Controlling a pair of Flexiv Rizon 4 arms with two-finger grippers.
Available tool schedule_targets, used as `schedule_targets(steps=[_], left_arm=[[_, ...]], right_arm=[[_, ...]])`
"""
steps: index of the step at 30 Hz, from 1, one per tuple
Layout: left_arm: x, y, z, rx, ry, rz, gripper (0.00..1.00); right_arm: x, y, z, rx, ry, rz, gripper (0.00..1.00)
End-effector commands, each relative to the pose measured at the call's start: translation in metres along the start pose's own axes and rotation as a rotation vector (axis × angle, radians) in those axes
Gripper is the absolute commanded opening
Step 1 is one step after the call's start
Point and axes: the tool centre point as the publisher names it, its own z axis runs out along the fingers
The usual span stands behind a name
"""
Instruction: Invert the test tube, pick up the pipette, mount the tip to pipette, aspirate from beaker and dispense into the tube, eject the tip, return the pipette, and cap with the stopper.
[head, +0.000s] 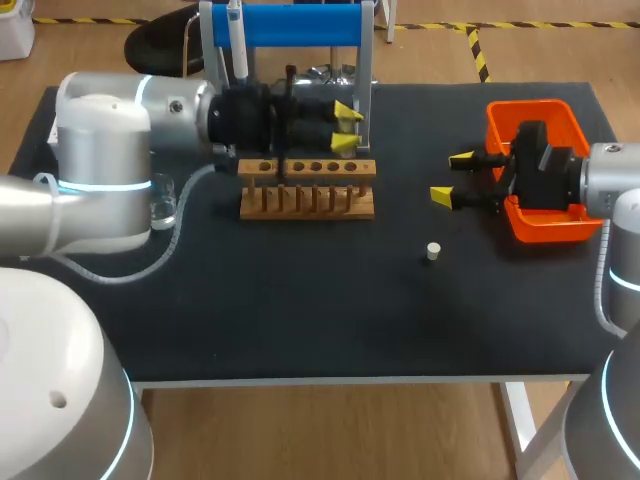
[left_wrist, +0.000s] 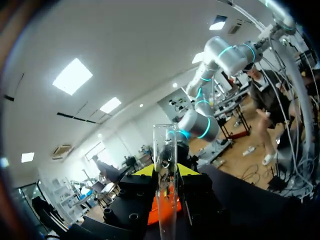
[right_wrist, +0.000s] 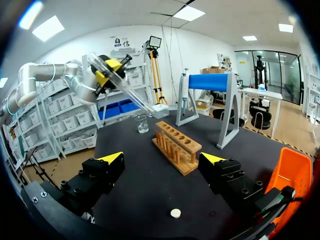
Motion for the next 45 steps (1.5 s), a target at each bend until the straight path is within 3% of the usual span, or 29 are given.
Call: schedule_targets(steps=[1,8,12,24,39,45], left_arm=[[-0.022,-0.002,-0.027,-0.021,-0.025,-0.225,0.0],[-0.044,0.016,-0.042,-0.03,-0.199,-0.342,0.0],[-0.053,0.027,-0.044,-0.024,-0.253,-0.417,0.0],[-0.073,0.051,-0.038,-0.019,-0.276,-0.447,0.0],[-0.075,0.055,-0.037,-0.021,-0.257,-0.458,0.0],[-0.075,0.055,-0.037,-0.021,-0.257,-0.458,0.0]], right_arm=[[0.001,0.0,-0.001,-0.001,-0.003,0.0,1.0],[0.001,0.0,-0.001,-0.001,-0.003,0.0,1.0],[0.001,0.0,-0.001,-0.001,-0.003,0.0,1.0],[0.001,0.0,-0.001,-0.001,-0.003,0.0,1.0],[0.001,0.0,-0.001,-0.001,-0.003,0.0,1.0],[-0.004,0.0,0.029,0.031,-0.039,-0.12,1.0]])
